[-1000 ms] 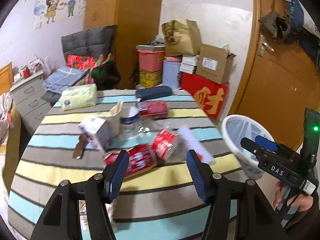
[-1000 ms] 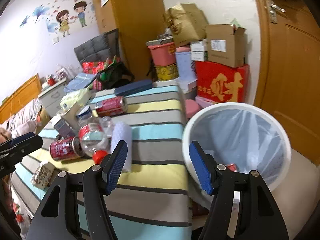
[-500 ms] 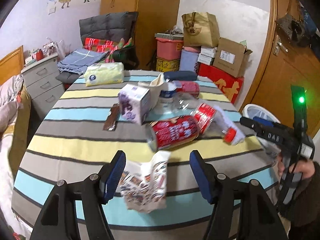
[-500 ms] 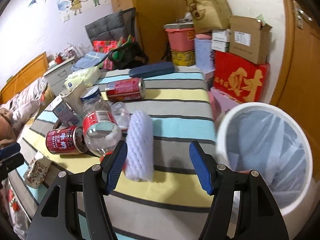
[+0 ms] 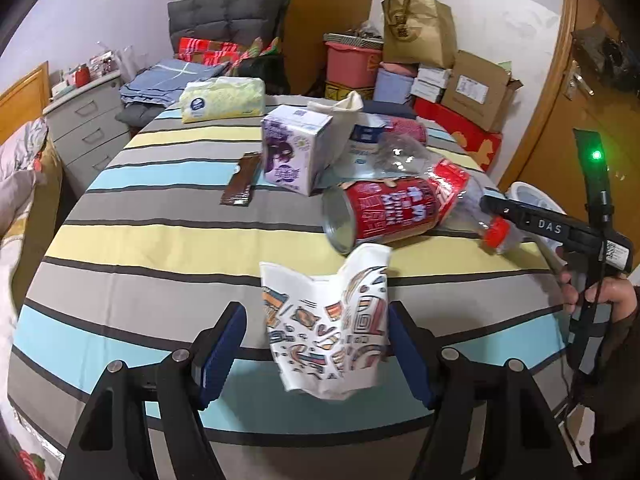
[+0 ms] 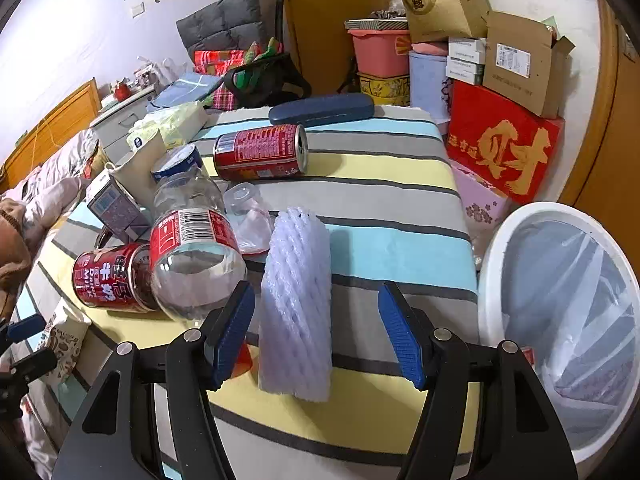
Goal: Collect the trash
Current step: 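Grasp the patterned paper bag with the left tool while the right tool grasps a foam net, then carry the paper bag and foam net over the trash bin with both tools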
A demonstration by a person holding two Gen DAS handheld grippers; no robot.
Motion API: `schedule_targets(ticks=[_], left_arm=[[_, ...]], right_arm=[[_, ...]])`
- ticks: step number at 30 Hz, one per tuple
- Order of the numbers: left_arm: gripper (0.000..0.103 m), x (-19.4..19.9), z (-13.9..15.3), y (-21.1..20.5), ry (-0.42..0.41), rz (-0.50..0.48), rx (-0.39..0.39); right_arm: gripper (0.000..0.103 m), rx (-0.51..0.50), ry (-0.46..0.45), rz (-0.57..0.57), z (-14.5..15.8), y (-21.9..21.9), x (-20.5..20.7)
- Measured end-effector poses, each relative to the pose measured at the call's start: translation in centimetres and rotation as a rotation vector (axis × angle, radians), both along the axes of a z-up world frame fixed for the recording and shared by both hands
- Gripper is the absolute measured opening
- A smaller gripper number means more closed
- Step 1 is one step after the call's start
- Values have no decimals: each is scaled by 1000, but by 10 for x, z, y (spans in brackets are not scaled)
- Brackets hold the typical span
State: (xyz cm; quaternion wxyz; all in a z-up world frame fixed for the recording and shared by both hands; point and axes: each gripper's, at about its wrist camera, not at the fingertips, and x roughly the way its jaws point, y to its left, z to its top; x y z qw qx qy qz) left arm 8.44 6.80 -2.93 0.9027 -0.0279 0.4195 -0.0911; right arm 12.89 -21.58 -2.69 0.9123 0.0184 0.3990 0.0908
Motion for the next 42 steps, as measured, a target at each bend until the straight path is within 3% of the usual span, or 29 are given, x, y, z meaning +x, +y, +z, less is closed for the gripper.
schedule_targets(ticks=[7,11,15,20,33,42], left_arm=[[71,6,-15,3,45,1,-22],[70,9,-18,1,52,-4,-32],[56,11,-18,0,51,-4,-45],[52,12,-17,-6,43,-4,-55],[52,12,21,-34,-51,-63,-82],[52,23,49,-73,-118,-157,-121]], right_arm=[[66,-10,29,27,-4,7,5],[52,-21,39,29,-6,8,6],[40,-17,40,25,-7,7,6],[28,-14,33,16,-6,5,5],[25,2,-51,-38,11,-1,-12],[25,39,-100,-98,24,-18,-27]])
